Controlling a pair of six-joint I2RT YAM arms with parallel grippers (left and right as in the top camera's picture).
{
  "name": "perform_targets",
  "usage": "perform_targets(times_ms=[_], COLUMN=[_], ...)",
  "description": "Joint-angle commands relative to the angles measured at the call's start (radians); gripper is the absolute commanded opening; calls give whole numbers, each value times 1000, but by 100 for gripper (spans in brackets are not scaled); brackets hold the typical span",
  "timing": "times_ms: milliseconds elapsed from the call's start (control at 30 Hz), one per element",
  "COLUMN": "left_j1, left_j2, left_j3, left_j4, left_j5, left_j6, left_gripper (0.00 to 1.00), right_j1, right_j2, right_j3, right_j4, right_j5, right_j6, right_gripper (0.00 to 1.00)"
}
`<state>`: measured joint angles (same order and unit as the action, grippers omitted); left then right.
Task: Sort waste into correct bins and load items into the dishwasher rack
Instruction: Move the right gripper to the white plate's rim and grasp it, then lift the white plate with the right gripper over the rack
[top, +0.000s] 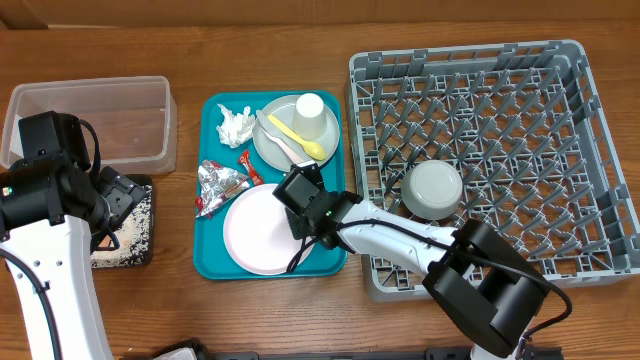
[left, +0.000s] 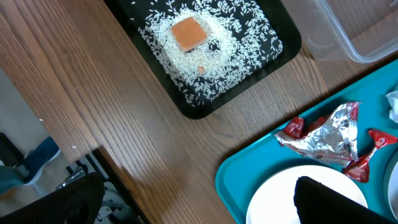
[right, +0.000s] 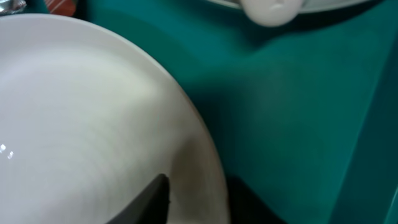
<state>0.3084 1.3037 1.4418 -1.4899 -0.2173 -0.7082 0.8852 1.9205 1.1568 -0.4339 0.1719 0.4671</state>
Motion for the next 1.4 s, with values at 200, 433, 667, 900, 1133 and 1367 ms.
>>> perform_targets(times_ms=[200,433,667,900,1133,1367], left_j1=[5,5,5,5,5,5], left_j2=[-2,-2,-2,-2,-2,-2], left_j3=[1,1,1,1,0,0], left_j4=[-2,-2,-1,-2,-2,-2], left_j5=[1,6,31,31,35,35], left_j6=[-21,-21,-22,-21,-22,-22], left_gripper=[100,100,100,100,100,100], right_j1=[1,-8,-34,-106,-295,-538], right_j2=[5,4,-21,-91,-205,-303], right_j3=[80,285,509,689,801,803], right_j4=[-64,-246,-439,-630,-800,-902], right_j5=[11,10,10,3,45,166], right_j6=[1,1,3,5,4,0], right_gripper=[4,4,4,4,4,4])
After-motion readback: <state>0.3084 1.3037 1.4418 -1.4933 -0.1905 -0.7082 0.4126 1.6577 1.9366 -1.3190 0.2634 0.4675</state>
